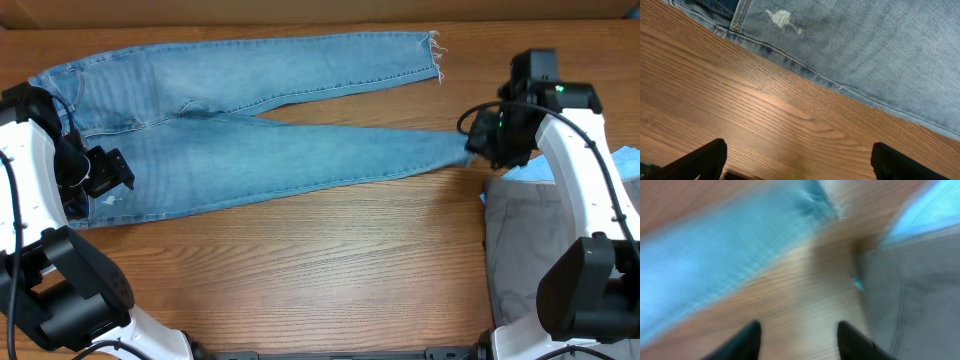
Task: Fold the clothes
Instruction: 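Pull the lower hem rightward with the right gripper to straighten the leg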
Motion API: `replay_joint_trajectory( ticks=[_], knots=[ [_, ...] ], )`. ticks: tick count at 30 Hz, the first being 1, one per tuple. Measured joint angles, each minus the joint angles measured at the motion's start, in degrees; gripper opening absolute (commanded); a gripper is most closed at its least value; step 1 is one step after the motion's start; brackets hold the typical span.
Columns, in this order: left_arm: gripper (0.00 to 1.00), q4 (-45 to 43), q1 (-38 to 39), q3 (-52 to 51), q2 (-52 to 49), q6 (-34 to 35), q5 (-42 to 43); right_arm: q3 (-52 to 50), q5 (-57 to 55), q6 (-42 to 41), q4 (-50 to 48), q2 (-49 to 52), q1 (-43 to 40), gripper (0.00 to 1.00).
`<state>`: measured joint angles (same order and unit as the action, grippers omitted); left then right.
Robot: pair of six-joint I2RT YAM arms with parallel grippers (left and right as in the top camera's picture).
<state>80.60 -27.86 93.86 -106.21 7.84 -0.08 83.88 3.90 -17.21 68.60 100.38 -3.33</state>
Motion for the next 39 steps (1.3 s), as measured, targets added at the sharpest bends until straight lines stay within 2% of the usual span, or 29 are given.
replay_joint_trajectory(
  ticks=[5,6,9,16,20,26,29,32,34,35,38,39],
  knots=[
    [0.96,-0.07,0.0,0.0,0.0,0.0,0.0,-4.35,-3.85,-2.6,0.11,0.83,-0.04,0.65],
    [0.96,-0.11,0.0,0.0,0.0,0.0,-0.02,-4.63,-4.11,-2.8,-0.52,0.85,-0.04,0.64],
    [0.96,-0.09,0.0,0.0,0.0,0.0,0.0,-5.79,-4.04,-3.26,-5.05,0.85,-0.04,0.5],
    [0.96,-0.57,0.0,0.0,0.0,0.04,-0.02,-11.67,-2.84,-5.77,-22.97,2.05,-0.07,0.49],
    [0.96,-0.59,0.0,0.0,0.0,0.22,-0.02,-13.94,-2.8,-7.96,-30.08,5.03,-0.11,0.49],
    [0.96,-0.63,0.0,0.0,0.0,0.22,-0.02,-14.23,-3.52,-9.81,-35.34,8.5,-0.39,0.51],
    [0.96,-0.52,0.0,0.0,0.0,0.24,0.0,-14.23,-4.79,-10.45,-35.6,9.01,-0.48,0.58],
    [0.96,-0.48,0.0,0.0,0.0,0.24,0.0,-14.23,-6.19,-10.71,-35.45,10.1,-0.48,0.58],
    [0.96,-0.5,0.0,0.0,0.0,0.24,0.0,-14.23,-6.88,-10.82,-35.56,11.23,-0.48,0.54],
    [0.96,-0.5,0.0,0.0,-0.02,0.24,-0.02,-14.21,-7.3,-10.8,-35.87,11.54,-0.46,0.47],
    [0.96,-0.5,0.0,0.0,0.0,0.24,-0.02,-14.23,-7.5,-10.93,-37.07,11.82,-0.55,0.17],
    [0.96,-0.48,0.0,0.0,0.0,0.24,-0.02,-14.25,-7.58,-10.78,-37.33,11.96,-0.57,0.1]
  ],
)
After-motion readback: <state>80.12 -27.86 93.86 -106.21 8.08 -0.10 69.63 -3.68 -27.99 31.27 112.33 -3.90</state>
